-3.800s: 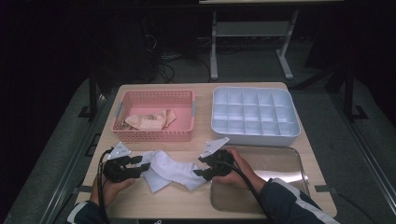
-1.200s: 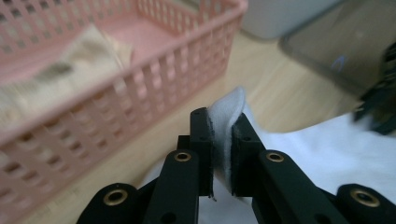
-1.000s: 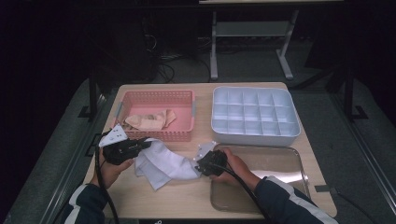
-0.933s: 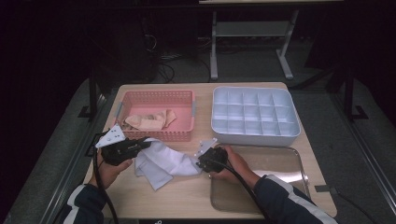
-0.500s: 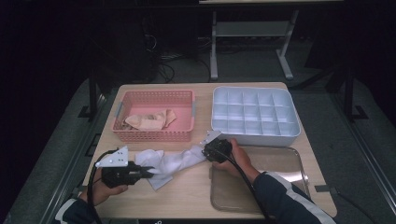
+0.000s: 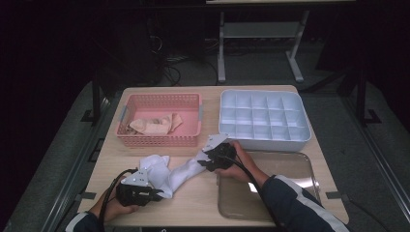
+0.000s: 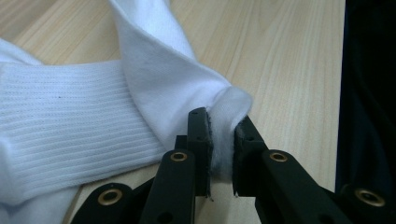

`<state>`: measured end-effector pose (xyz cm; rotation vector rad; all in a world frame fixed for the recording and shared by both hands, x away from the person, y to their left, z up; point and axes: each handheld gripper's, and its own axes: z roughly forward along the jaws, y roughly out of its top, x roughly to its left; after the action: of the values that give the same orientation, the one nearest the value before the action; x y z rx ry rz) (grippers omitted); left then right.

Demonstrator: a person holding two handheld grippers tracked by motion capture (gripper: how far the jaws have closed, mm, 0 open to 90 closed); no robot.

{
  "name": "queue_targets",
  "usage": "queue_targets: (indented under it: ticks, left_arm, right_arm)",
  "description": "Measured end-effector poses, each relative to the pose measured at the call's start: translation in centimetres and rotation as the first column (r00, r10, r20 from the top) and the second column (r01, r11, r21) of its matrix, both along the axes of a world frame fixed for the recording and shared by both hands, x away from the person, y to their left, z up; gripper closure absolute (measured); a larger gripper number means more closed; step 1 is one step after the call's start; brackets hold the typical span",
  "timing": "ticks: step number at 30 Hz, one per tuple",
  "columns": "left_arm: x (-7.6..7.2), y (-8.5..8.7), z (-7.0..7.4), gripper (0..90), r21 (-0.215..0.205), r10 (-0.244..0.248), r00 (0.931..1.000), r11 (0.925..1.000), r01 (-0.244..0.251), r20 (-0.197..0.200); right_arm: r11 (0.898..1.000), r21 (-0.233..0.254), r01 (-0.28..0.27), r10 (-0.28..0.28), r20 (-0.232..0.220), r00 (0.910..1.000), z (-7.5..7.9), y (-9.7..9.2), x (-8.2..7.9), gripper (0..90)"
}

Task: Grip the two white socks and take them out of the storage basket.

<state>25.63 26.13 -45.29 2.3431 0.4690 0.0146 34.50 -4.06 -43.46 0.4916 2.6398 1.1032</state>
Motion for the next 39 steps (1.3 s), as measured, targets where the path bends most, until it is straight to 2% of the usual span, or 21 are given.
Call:
queue_targets:
  ticks: [2,4,7,10,11,12,13,15,17,20,23,26,28,29,32,34,35,36,37,38,39]
  left_arm:
    - [-0.1,0.1,-0.1,79.6,0.002,0.002,1.0000,1.0000,-0.002,0.000]
    - [-0.2,0.3,-0.3,79.7,-0.004,0.017,0.9998,0.9998,-0.017,-0.006]
    - [-0.1,0.6,-0.5,79.6,0.016,0.022,0.9997,0.9996,-0.022,0.005]
    - [-0.1,0.9,-0.5,79.3,0.013,0.034,0.9994,0.9993,-0.034,0.007]
    - [-0.1,0.9,-0.6,79.3,0.009,0.037,0.9993,0.9993,-0.037,0.005]
    - [-0.1,0.9,-0.6,79.3,0.005,0.039,0.9992,0.9992,-0.039,0.003]
    - [-0.1,1.0,-0.6,79.3,0.003,0.044,0.9990,0.9990,-0.044,0.002]
    - [-0.1,1.1,-0.7,79.2,0.000,0.050,0.9987,0.9988,-0.050,0.005]
    - [-0.2,1.3,-0.7,79.1,-0.011,0.067,0.9977,0.9977,-0.067,0.004]
    - [-0.3,1.5,-0.7,77.8,0.004,0.074,0.9971,0.9972,-0.074,0.020]
    - [-0.4,1.7,-0.6,75.4,0.007,0.099,0.9946,0.9950,-0.100,0.032]
    - [-0.5,1.8,-0.5,72.4,0.024,0.118,0.9912,0.9925,-0.120,0.059]
    - [-0.6,2.0,-0.3,71.8,0.038,0.138,0.9876,0.9892,-0.141,0.074]
    - [-0.6,2.2,-0.3,71.7,0.046,0.144,0.9858,0.9878,-0.148,0.086]
    - [-0.7,2.7,0.0,70.1,0.038,0.181,0.9786,0.9820,-0.185,0.098]
    - [-0.7,3.2,0.1,65.9,0.018,0.213,0.9722,0.9764,-0.215,0.098]
    - [-0.7,3.5,0.1,64.9,0.008,0.221,0.9708,0.9749,-0.222,0.094]
    - [-0.7,3.6,0.2,68.0,-0.004,0.219,0.9711,0.9756,-0.220,0.095]
    - [-0.7,3.8,0.2,67.3,-0.017,0.225,0.9703,0.9745,-0.224,0.090]
    - [-0.7,3.8,0.2,65.7,-0.020,0.224,0.9709,0.9745,-0.223,0.084]
    - [-0.8,3.7,0.1,65.9,-0.012,0.206,0.9756,0.9785,-0.206,0.076]
  right_arm:
    - [0.998,-0.008,-0.059,0.059,-0.014,0.9981,0.3,0.8,-0.1,47.1]
    - [0.995,-0.010,-0.101,0.101,-0.004,0.9949,0.5,1.6,-0.1,45.6]
    - [0.992,-0.044,-0.120,0.119,-0.024,0.9926,0.3,2.6,0.1,41.8]
    - [0.990,-0.056,-0.133,0.130,-0.055,0.9900,-0.4,3.0,0.9,41.6]
    - [0.989,-0.062,-0.135,0.132,-0.053,0.9898,-0.6,3.1,1.1,41.5]
    - [0.990,-0.050,-0.134,0.131,-0.059,0.9896,-0.7,3.2,1.3,41.6]
    - [0.991,-0.036,-0.128,0.124,-0.084,0.9887,-0.8,3.2,1.6,43.0]
    - [0.989,-0.028,-0.143,0.139,-0.102,0.9850,-1.0,3.3,1.8,50.0]
    - [0.987,-0.013,-0.159,0.156,-0.114,0.9812,-1.0,3.2,1.8,68.3]
    - [0.983,-0.014,-0.183,0.181,-0.088,0.9795,-0.7,2.7,1.4,82.5]
    - [0.977,0.003,-0.215,0.215,-0.068,0.9742,0.1,1.9,0.8,85.5]
    - [0.964,0.018,-0.266,0.267,-0.048,0.9625,0.8,1.2,-0.4,85.4]
    - [0.951,0.016,-0.307,0.308,-0.038,0.9507,1.1,0.8,-1.5,86.0]
    - [0.941,0.012,-0.337,0.337,-0.033,0.9409,1.1,0.6,-2.1,86.1]
    - [0.909,-0.009,-0.416,0.416,-0.027,0.9091,0.6,0.3,-3.8,86.4]
    - [0.898,-0.027,-0.439,0.438,-0.035,0.8983,0.2,0.3,-4.6,86.5]
    - [0.889,-0.037,-0.457,0.455,-0.042,0.8894,-0.1,0.4,-5.0,86.4]
    - [0.880,-0.056,-0.472,0.469,-0.053,0.8815,-0.5,0.5,-5.5,85.7]
    - [0.878,-0.066,-0.474,0.471,-0.054,0.8803,-0.7,0.5,-5.7,83.9]
    - [0.883,-0.063,-0.465,0.463,-0.051,0.8850,-0.8,0.4,-5.8,81.0]
    - [0.892,-0.048,-0.449,0.447,-0.051,0.8931,-0.7,0.3,-5.7,77.7]
